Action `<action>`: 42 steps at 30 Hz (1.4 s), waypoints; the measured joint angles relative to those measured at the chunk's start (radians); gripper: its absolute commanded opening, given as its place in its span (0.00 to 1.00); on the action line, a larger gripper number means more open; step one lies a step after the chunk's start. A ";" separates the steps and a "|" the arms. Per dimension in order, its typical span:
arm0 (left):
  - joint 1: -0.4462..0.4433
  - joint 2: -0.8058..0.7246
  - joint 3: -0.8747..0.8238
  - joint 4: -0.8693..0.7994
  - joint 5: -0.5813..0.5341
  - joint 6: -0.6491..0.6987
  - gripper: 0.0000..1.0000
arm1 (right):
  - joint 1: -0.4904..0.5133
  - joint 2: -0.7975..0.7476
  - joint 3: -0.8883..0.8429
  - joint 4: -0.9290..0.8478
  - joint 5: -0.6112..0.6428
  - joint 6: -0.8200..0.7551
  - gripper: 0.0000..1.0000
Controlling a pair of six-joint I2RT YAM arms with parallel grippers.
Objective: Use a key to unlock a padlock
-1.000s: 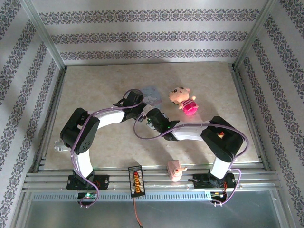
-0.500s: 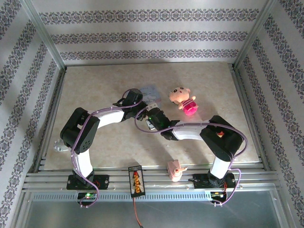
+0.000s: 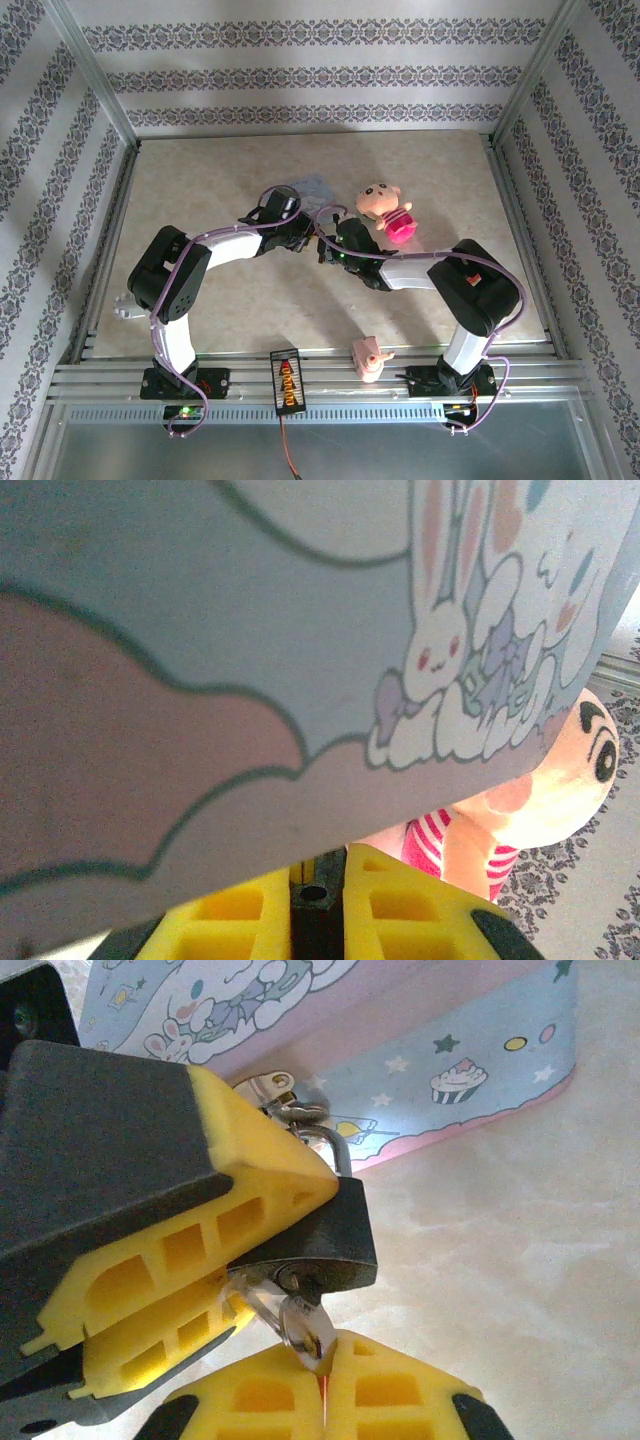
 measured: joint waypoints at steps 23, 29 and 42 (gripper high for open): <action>-0.006 0.001 -0.027 0.012 0.014 0.086 0.11 | -0.113 -0.223 -0.091 -0.049 -0.010 0.093 0.47; -0.006 -0.006 -0.064 0.053 0.015 0.148 0.19 | -0.168 -0.230 -0.091 -0.079 -0.071 0.145 0.49; -0.006 -0.008 -0.115 0.144 0.010 0.194 0.21 | -0.174 -0.098 -0.035 -0.061 -0.170 0.179 0.49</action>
